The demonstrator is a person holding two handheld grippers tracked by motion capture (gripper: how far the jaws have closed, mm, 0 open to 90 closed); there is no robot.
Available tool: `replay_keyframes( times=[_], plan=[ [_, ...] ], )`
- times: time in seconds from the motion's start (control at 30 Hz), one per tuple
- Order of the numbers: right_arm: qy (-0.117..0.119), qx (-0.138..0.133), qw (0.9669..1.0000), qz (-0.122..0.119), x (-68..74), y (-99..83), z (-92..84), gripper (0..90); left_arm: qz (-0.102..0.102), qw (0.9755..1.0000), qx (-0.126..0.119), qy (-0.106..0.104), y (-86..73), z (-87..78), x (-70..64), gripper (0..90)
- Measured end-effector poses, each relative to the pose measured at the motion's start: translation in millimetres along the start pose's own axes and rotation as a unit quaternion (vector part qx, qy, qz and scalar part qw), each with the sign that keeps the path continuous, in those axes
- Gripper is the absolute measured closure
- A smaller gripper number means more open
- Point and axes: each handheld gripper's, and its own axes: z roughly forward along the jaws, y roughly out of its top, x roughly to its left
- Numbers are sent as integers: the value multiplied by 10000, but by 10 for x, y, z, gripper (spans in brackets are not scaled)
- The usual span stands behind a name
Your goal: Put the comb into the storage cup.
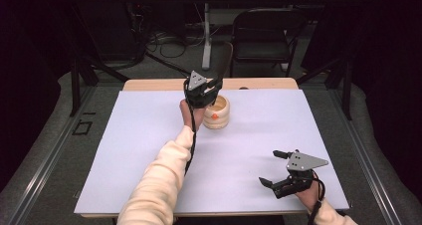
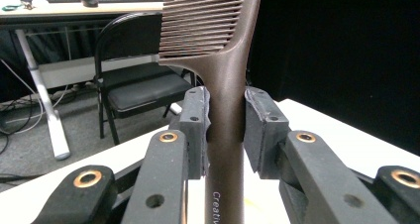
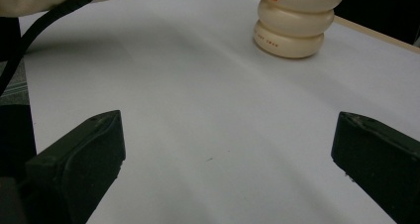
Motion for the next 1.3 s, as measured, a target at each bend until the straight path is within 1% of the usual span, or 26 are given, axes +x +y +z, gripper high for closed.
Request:
replay_keyframes(
  times=[0.17,0.2,0.53,0.57,0.67,0.73,0.83,0.93,1.07,1.13,1.17,1.2,1.27,1.3],
  plan=[
    [1,0,10000,1,0,0,0,0,7,10000,32,-1,-21,27,3,722],
    [0,-1,10000,1,0,0,-1,0,9,10000,30,32,-26,32,2,722],
    [-3,-8,10000,-5,-1,0,-2,0,-33,9999,94,-9,-74,78,15,722],
    [1,-7,10000,-7,-2,0,-3,0,-13,9999,134,0,-76,76,20,722],
    [1,-9,10000,-7,-2,0,-3,0,-24,9999,116,14,-88,87,20,722],
    [0,-9,10000,-7,-2,0,-4,0,-23,9999,149,-33,-96,90,28,722],
    [0,-7,10000,-8,-2,0,-3,0,-35,9999,168,-13,-108,100,26,722],
    [-2,-10,10000,-8,-2,0,-5,0,-47,9998,175,-40,-125,106,26,722],
    [4,-7,10000,-11,-2,0,-4,0,-38,9996,278,-31,-158,97,26,722],
    [5,-10,10000,-10,0,1,-4,0,-52,9996,278,-41,-177,97,25,722],
    [4,-11,10000,-10,1,2,-4,0,-27,9994,341,-40,-184,90,28,722],
    [2,-11,10000,-10,2,2,-4,0,-34,9995,308,-49,-196,98,27,721],
    [3,-8,10000,-7,3,2,-3,0,-34,9994,342,-55,-207,95,31,721],
    [4,-9,10000,-8,3,2,-3,0,-37,9994,343,-2,-215,91,33,721]
  ],
)
